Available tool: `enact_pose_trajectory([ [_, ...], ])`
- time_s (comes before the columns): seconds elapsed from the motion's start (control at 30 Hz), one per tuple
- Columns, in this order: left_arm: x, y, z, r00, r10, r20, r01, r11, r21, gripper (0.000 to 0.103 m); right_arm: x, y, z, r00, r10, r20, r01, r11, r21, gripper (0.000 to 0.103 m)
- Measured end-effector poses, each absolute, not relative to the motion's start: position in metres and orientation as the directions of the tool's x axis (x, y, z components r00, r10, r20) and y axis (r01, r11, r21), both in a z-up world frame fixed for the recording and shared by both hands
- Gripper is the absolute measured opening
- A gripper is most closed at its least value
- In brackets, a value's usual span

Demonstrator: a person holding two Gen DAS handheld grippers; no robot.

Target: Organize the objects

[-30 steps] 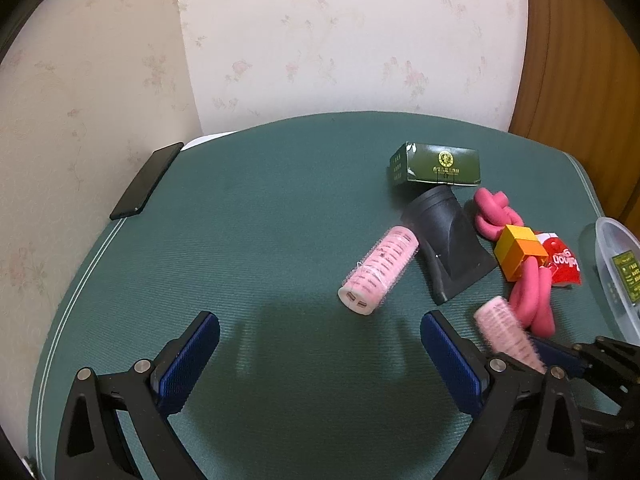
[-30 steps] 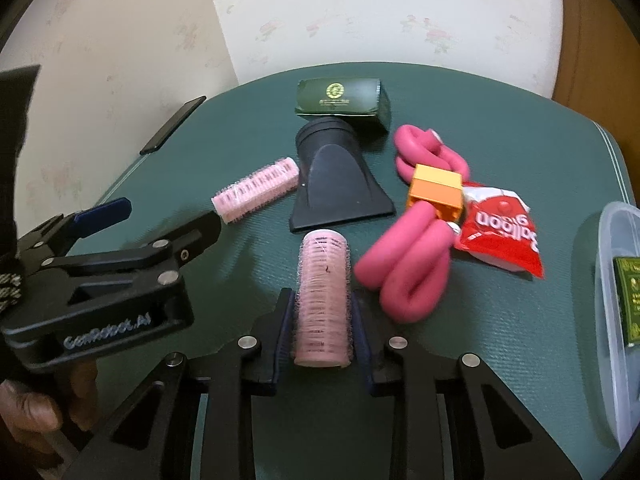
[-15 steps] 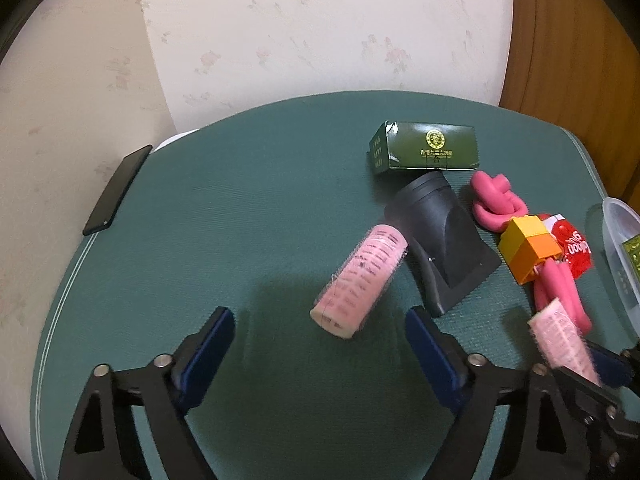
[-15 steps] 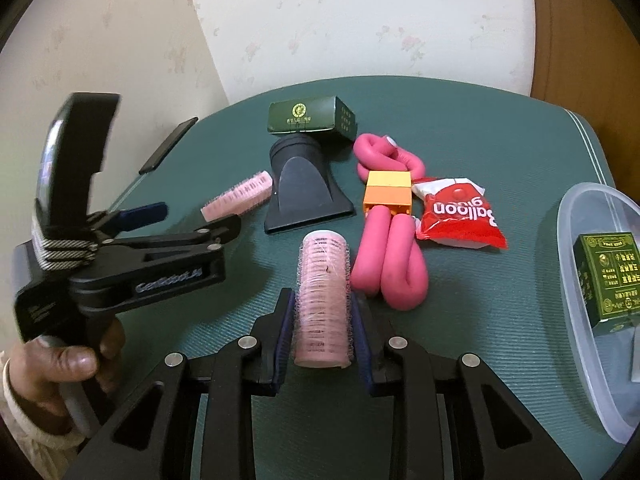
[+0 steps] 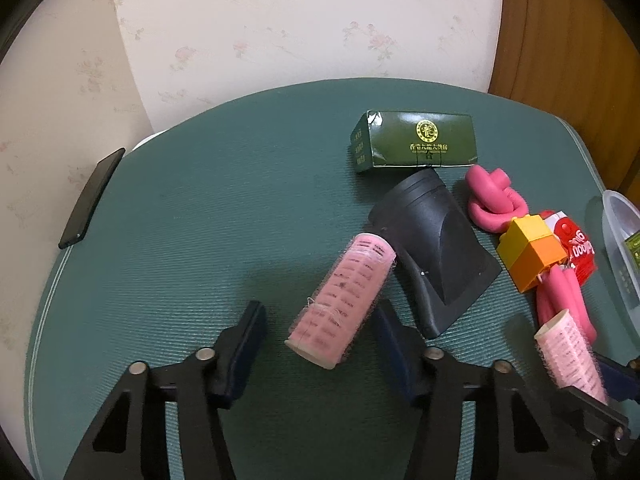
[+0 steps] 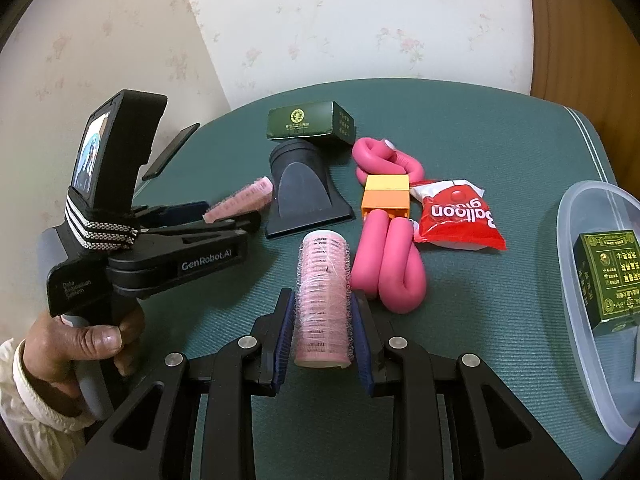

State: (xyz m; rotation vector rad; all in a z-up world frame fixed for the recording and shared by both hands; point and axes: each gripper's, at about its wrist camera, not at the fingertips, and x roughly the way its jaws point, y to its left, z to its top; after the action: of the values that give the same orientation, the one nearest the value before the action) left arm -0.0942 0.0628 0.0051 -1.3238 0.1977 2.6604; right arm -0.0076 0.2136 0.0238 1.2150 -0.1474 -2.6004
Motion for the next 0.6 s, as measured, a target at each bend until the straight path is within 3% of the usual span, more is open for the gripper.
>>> enact_pose_trajectory([
  [0.03,-0.094,0.063,0.005,-0.594,0.091,-0.799,-0.206,-0.978,0.041,0.045,-0.007,0.213,0.024,-0.613,-0.282,-0.738,0.198,-0.959,0.202,0.029],
  [0.13,-0.093,0.062,0.006,-0.597,0.094,-0.797,-0.205,-0.978,0.038,0.038,-0.007,0.213,0.024,-0.615,-0.28,-0.738,0.195,-0.96,0.202,0.029],
  [0.6,-0.067,0.066,0.03,-0.694,0.037,-0.719,-0.151,-0.984,0.095,0.029,-0.002,0.219,0.033,-0.642,-0.277,-0.714,0.186,-0.961,0.206,0.029],
])
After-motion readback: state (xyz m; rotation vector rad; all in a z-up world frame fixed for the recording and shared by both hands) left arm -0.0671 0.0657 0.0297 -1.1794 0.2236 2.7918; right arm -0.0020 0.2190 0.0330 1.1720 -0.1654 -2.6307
